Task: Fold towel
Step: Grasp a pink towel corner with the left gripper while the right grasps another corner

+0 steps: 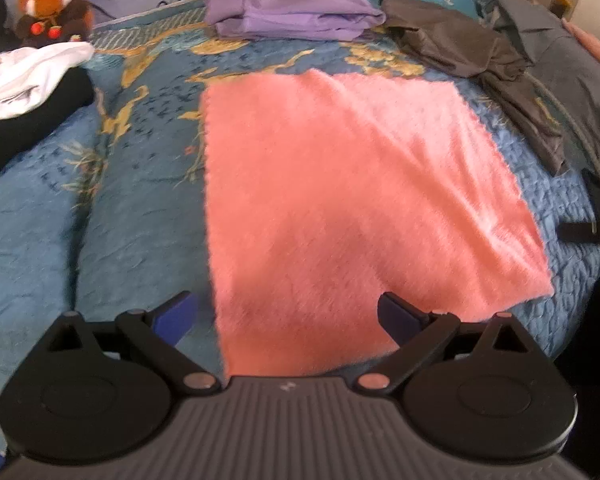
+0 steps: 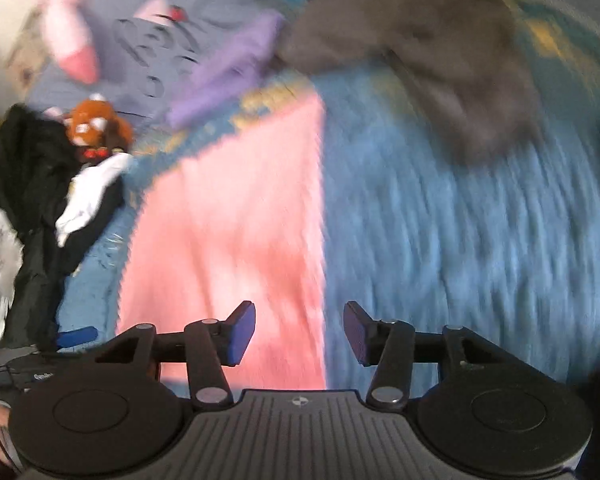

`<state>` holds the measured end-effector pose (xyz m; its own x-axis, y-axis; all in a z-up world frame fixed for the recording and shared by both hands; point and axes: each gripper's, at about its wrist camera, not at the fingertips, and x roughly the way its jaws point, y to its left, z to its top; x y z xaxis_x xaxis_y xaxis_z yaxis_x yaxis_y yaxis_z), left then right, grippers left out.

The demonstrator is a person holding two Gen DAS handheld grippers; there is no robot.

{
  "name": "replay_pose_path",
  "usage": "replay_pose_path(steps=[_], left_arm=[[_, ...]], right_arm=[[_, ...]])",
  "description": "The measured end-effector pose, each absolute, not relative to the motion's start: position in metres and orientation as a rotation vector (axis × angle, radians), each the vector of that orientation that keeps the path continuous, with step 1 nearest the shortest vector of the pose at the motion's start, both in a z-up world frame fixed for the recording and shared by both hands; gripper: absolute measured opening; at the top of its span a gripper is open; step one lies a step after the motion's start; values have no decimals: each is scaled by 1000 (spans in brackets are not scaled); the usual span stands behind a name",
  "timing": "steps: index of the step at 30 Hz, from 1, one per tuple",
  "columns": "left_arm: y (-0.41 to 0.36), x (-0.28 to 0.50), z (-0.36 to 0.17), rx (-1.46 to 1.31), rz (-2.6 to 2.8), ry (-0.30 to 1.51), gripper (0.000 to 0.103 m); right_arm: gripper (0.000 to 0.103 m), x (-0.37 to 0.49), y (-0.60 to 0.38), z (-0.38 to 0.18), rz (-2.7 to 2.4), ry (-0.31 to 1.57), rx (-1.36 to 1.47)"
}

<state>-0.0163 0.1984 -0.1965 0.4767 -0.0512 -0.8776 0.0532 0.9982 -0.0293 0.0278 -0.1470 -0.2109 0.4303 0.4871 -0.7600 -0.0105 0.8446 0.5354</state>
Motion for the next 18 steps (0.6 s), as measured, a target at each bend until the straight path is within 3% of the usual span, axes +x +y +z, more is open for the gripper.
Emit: replay_pose_path(steps=[7,18], left_arm=[[230,-37,-193,-229,-7,1116,102],[251,-38,-222,-690,51,1210,102]], right_arm=[[51,3,-165,-252,230,1165,962],[57,-3,-162,-254,217,1136,1086]])
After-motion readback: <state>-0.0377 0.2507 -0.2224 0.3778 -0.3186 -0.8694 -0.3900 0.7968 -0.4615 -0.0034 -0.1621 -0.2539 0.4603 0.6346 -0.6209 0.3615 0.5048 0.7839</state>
